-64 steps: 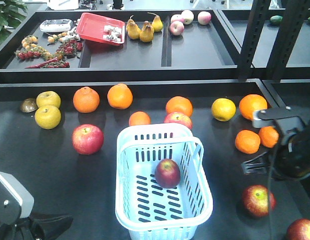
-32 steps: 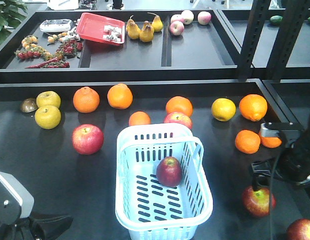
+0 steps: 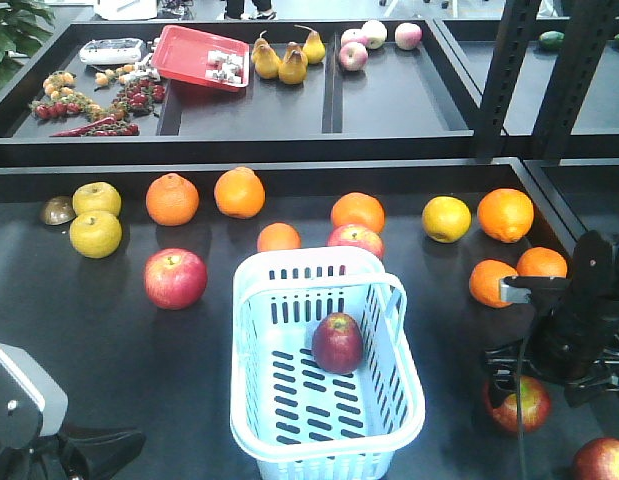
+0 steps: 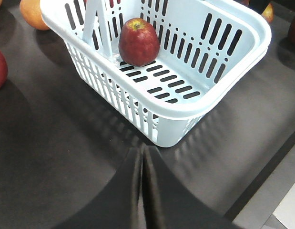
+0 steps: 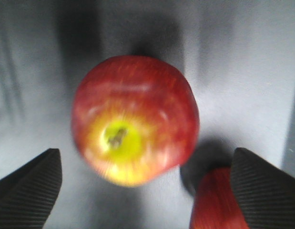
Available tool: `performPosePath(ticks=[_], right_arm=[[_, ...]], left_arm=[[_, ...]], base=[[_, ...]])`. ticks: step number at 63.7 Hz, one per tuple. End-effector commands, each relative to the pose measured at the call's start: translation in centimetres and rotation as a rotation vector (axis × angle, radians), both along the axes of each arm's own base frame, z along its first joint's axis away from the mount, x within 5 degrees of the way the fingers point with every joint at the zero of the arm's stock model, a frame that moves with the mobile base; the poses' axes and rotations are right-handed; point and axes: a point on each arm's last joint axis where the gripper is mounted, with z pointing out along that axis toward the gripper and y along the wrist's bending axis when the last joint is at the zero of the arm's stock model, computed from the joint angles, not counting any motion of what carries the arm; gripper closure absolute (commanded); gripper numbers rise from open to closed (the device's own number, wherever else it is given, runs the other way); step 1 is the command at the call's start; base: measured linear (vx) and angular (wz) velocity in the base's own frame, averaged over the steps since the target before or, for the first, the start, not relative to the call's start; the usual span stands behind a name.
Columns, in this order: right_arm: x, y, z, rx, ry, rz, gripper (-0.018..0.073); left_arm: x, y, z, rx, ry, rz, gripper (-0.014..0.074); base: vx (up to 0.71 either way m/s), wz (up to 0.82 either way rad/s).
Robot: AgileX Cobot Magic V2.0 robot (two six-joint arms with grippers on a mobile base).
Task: Pick three apples into basket with both arms
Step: 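Move the right gripper back and grasp a second red apple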
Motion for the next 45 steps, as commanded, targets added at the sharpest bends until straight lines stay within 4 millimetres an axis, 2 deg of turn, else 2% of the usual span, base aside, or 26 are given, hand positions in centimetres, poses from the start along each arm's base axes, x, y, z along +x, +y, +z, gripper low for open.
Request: performPosePath(ticks=[1,18,30,38,45], right_arm=[[0.8,0.0,1.2,0.013,-0.064,0.01,-0.0089],[1.3,0.6,0.2,0.077,-0.088,0.007,0.0003],[1.1,0.6,0.4,0.083,-0.073,0.007,0.0211],[0.7,0.7,2.0,0.087,-0.091,0.038,0.0405],[-0.1,0.8,5.7,0.093,-0.162,0.062,0.0554]], left_arm=[[0.5,-0.3,1.5,-0.078,-0.072,0.019,0.0603],[0.5,-0.3,1.5,-0.076,-0.07,0.019,0.0603],[0.5,-0.3,1.4,-0.073,-0.066,0.018,0.0603],[0.5,-0.3,1.4,-0.073,-0.066,0.018,0.0603],[0.5,-0.3,1.4,-0.073,-0.066,0.018,0.0603]], base=[[0.0,0.0],[0.0,0.0],[0.0,0.0],[0.0,0.0],[0.0,0.0]])
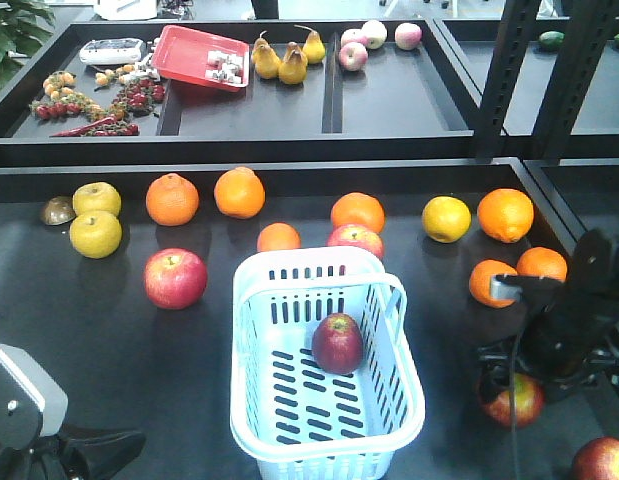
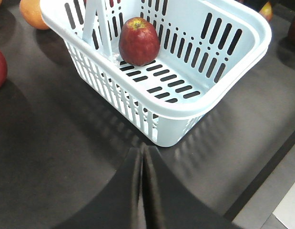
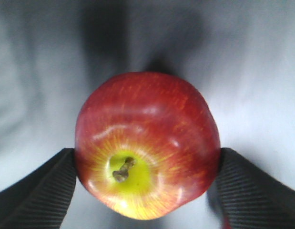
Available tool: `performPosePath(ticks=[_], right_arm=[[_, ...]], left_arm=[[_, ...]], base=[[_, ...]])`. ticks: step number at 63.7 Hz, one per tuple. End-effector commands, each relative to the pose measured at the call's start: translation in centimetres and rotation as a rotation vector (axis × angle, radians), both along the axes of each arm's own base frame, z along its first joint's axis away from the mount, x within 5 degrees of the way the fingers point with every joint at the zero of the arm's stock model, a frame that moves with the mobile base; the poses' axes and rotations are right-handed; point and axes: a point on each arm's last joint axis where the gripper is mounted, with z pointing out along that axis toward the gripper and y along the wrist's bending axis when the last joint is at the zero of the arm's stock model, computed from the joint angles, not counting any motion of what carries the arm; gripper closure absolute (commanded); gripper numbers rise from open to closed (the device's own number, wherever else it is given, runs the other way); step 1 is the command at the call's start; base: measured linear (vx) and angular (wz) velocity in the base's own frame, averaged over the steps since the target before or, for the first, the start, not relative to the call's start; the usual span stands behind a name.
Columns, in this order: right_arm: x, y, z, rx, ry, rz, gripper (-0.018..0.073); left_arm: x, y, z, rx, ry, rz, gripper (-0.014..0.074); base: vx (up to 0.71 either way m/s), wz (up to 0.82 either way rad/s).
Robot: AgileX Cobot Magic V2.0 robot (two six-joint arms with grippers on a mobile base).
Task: Pick three apples into basket with both arms
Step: 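Carry the second apple into the basket and open the right gripper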
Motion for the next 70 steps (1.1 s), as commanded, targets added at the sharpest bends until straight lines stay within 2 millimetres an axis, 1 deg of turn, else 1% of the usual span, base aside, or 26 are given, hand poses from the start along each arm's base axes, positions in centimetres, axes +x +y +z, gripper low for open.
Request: performPosePath(ticks=[1,2,3,6,9,10,11,15,19,22,24,29,37,42,47,53,55,57,62,67,70], right_arm=[[-0.4,0.0,5.1,0.011,-0.129,0.021,0.0562],[-0.6,0.0,5.7,0.012,-0.14,0.023,0.0575],[-0.9,0.1,6.7,0.012,-0.166,0.024,0.0573],[-1.7,0.1,8.7,0.016,-0.207,0.027,0.0569],[-2.7,0.3,10.7,0.029,-0.242,0.028,0.0567],[-3.2,0.3,11.7,0.034,-0.265,0.029,0.0566],[-3.4,0.4,12.0,0.037,-0.271,0.031,0.0566],[-5.1,0.9,14.5,0.078,-0.324,0.045,0.0565],[-6.5,2.1,16.2,0.128,-0.37,0.104,0.0564],[-7.5,3.4,17.2,0.184,-0.404,0.145,0.0563],[-7.9,4.3,17.4,0.21,-0.417,0.178,0.0563],[-8.7,6.8,17.6,0.278,-0.466,0.231,0.0561],[-9.0,9.4,16.5,0.308,-0.506,0.286,0.0543],[-8.6,10.6,15.9,0.314,-0.525,0.308,0.0505],[-8.1,11.8,15.6,0.342,-0.543,0.315,0.0434],[-7.5,12.9,14.9,0.368,-0.559,0.338,0.0287],[-7.3,13.2,14.6,0.379,-0.553,0.335,0.0218],[-7.2,13.4,14.4,0.384,-0.552,0.339,0.0176],[-6.7,13.8,13.7,0.397,-0.534,0.315,0.0028],[-6.4,13.9,13.0,0.396,-0.514,0.305,-0.009],[-6.2,14.0,12.8,0.392,-0.51,0.301,-0.0137]], left_arm=[[0.5,-0.3,1.4,-0.073,-0.066,0.018,0.0603],[0.5,-0.3,1.4,-0.073,-0.066,0.018,0.0603],[0.5,-0.3,1.4,-0.073,-0.066,0.018,0.0603],[0.5,-0.3,1.4,-0.073,-0.066,0.018,0.0603],[0.5,-0.3,1.4,-0.074,-0.067,0.018,0.0603],[0.5,-0.3,1.4,-0.074,-0.067,0.018,0.0603],[0.5,-0.3,1.4,-0.074,-0.067,0.018,0.0603],[0.5,-0.3,1.4,-0.074,-0.067,0.018,0.0603],[0.5,-0.3,1.4,-0.074,-0.067,0.018,0.0603],[0.5,-0.3,1.4,-0.075,-0.069,0.019,0.0603],[0.5,-0.3,1.5,-0.076,-0.07,0.019,0.0603],[0.5,-0.3,1.5,-0.078,-0.072,0.019,0.0603],[0.5,-0.3,1.5,-0.078,-0.072,0.019,0.0603],[0.5,-0.3,1.5,-0.078,-0.072,0.019,0.0603],[0.5,-0.3,1.5,-0.078,-0.072,0.019,0.0603],[0.5,-0.3,1.5,-0.078,-0.072,0.019,0.0603],[0.5,-0.3,1.5,-0.078,-0.072,0.019,0.0603],[0.5,-0.3,1.5,-0.078,-0.073,0.019,0.0603],[0.5,-0.3,1.5,-0.078,-0.073,0.019,0.0603],[0.5,-0.3,1.5,-0.078,-0.073,0.019,0.0603],[0.5,-0.3,1.5,-0.078,-0.073,0.019,0.0603]], base=[[0.0,0.0],[0.0,0.0],[0.0,0.0],[0.0,0.0],[0.0,0.0],[0.0,0.0],[0.0,0.0],[0.0,0.0],[0.0,0.0],[0.0,0.0],[0.0,0.0],[0.0,0.0],[0.0,0.0],[0.0,0.0],[0.0,0.0],[0.0,0.0],[0.0,0.0],[0.0,0.0],[0.0,0.0],[0.0,0.0],[0.0,0.0]])
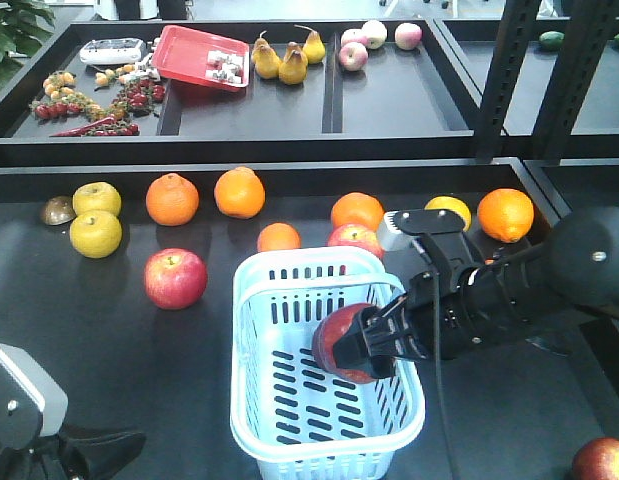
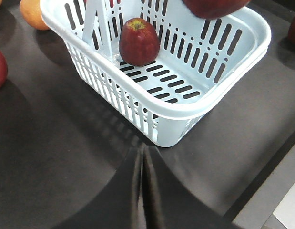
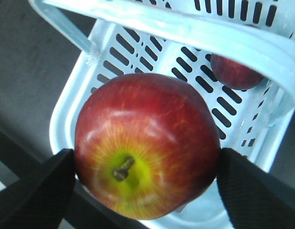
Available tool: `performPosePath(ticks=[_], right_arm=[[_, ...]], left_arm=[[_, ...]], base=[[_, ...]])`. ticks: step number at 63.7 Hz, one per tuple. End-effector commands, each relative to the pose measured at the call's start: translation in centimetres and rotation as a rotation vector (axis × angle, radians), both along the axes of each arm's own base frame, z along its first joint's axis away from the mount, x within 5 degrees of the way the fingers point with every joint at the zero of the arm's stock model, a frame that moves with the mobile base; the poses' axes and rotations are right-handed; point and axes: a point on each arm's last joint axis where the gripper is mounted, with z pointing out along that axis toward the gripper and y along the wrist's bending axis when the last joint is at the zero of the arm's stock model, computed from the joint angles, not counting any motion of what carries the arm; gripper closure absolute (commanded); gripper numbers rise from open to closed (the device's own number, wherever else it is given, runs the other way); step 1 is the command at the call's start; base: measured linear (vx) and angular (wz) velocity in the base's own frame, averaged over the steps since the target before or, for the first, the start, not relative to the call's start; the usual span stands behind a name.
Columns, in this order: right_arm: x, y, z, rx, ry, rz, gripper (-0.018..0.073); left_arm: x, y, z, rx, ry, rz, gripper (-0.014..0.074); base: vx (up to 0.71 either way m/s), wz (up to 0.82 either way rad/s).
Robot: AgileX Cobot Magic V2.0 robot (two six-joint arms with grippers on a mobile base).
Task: Pick three apples into basket with both arms
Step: 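Carry the second apple into the basket and open the right gripper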
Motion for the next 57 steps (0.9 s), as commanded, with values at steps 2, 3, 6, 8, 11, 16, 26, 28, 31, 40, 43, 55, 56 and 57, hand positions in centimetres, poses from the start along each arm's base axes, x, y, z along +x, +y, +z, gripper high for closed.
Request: performPosePath(ticks=[2,3,6,8,11,16,26,28,31,40,43,55,56,57], right_arm=[[0.8,0.3,1.3,0.044,-0.071,-0.033,-0.0159],[0.8,0.3,1.2,0.044,-0.073,-0.035,-0.0167],[0.9,0.3,1.1,0.043,-0.074,-0.038,-0.0171],[0.9,0.3,1.2,0.043,-0.077,-0.04,-0.017],[1.0,0.3,1.2,0.043,-0.079,-0.041,-0.0165],[0.8,0.2,1.3,0.046,-0.071,-0.038,-0.0143],[-0.5,-0.4,1.9,-0.006,-0.021,-0.012,0.0002],[-0.8,-0.8,2.1,-0.037,-0.009,-0.02,0.0061],[-1.3,-1.4,2.4,-0.084,0.004,-0.045,0.0146],[-2.4,-4.2,3.5,-0.302,-0.031,-0.148,0.0499],[-2.6,-5.2,4.0,-0.376,-0.054,-0.19,0.0574],[-3.4,-8.0,4.1,-0.59,-0.081,-0.337,0.0568],[-3.5,-8.2,4.1,-0.598,-0.082,-0.346,0.0567],[-3.5,-8.4,4.0,-0.604,-0.081,-0.356,0.0567]], left_arm=[[0.5,-0.3,1.5,-0.078,-0.073,0.019,0.0603],[0.5,-0.3,1.5,-0.078,-0.073,0.019,0.0603],[0.5,-0.3,1.5,-0.078,-0.073,0.019,0.0603],[0.5,-0.3,1.5,-0.078,-0.073,0.019,0.0603],[0.5,-0.3,1.5,-0.078,-0.073,0.019,0.0603],[0.5,-0.3,1.5,-0.078,-0.073,0.019,0.0603],[0.5,-0.3,1.5,-0.078,-0.073,0.019,0.0603],[0.5,-0.3,1.5,-0.078,-0.073,0.019,0.0603],[0.5,-0.3,1.5,-0.078,-0.073,0.019,0.0603],[0.5,-0.3,1.5,-0.078,-0.072,0.019,0.0603],[0.5,-0.3,1.5,-0.078,-0.072,0.019,0.0603],[0.5,-0.3,1.5,-0.078,-0.072,0.019,0.0603],[0.5,-0.3,1.5,-0.078,-0.072,0.019,0.0603],[0.5,-0.3,1.5,-0.078,-0.072,0.019,0.0603]], base=[[0.0,0.0],[0.0,0.0],[0.0,0.0],[0.0,0.0],[0.0,0.0],[0.0,0.0],[0.0,0.0],[0.0,0.0],[0.0,0.0],[0.0,0.0],[0.0,0.0],[0.0,0.0],[0.0,0.0],[0.0,0.0]])
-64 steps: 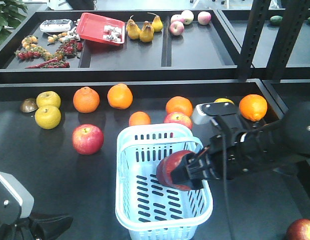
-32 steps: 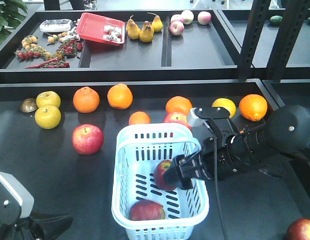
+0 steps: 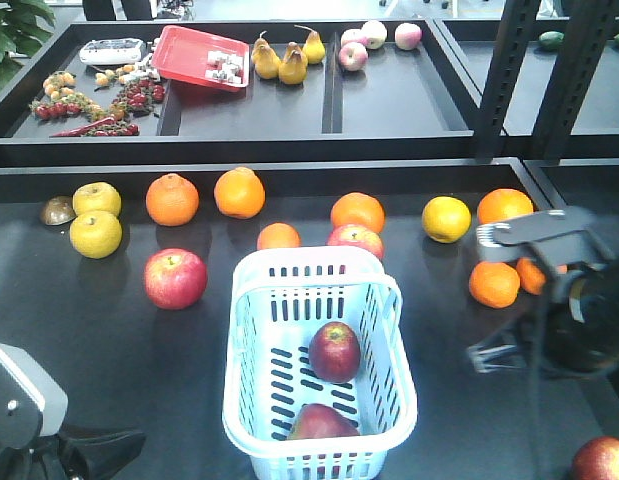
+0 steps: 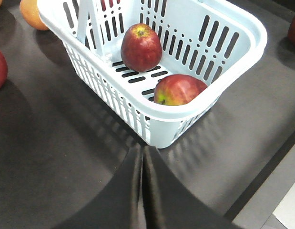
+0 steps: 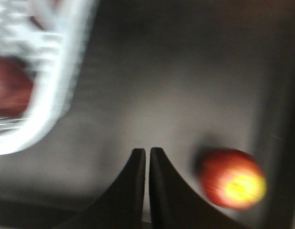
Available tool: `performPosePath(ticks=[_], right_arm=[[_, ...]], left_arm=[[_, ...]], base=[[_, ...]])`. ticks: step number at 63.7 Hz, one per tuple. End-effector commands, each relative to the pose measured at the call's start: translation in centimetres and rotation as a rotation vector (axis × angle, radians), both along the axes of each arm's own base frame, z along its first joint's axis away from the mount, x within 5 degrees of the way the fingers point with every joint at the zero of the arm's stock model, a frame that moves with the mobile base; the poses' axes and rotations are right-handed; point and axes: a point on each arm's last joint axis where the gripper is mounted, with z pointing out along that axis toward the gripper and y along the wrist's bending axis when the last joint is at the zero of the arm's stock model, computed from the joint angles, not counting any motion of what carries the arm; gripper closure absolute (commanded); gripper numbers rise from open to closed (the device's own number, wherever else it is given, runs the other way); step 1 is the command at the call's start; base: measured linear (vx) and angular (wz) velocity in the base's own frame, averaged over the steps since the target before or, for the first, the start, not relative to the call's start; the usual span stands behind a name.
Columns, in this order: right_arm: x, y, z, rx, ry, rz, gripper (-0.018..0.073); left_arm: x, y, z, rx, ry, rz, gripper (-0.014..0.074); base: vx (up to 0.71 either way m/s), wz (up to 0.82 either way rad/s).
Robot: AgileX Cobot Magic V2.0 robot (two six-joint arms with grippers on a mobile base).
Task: Pick three apples into basket with both arms
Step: 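Reach the right gripper to a third red apple and grasp it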
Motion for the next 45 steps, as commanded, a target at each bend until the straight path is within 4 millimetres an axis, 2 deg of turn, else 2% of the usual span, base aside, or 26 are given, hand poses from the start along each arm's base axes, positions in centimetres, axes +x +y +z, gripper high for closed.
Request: performPosePath(ticks=[1,12,20,27,37,45], right_arm=[[-0.1,-1.5,0.9,-0.077,-0.077,-0.07,0.0566],[0.5,-4.5,-0.1,-0.048,-0.069,-0.185,0.0556],[0.7,-7.4,-0.3,0.022,-0.045,-0.276,0.0494],[0.5,-9.6,-0.4,0.081,-0.01,-0.316,0.0356],[0.0,-12.5,-0.6,0.094,0.004,-0.414,0.0043],[0.0,-13.5,-1.7,0.088,0.099,-0.442,-0.0141]], left_arm=[[0.5,-0.3,1.5,-0.078,-0.072,0.019,0.0603],[0.5,-0.3,1.5,-0.078,-0.072,0.02,0.0603],[0.5,-0.3,1.5,-0.08,-0.07,0.021,0.0603],[0.5,-0.3,1.5,-0.084,-0.067,0.023,0.0603],[0.5,-0.3,1.5,-0.097,-0.058,0.031,0.0603],[0.5,-0.3,1.5,-0.097,-0.058,0.031,0.0603]], base=[[0.0,0.0],[0.0,0.0],[0.0,0.0],[0.0,0.0],[0.0,0.0],[0.0,0.0]])
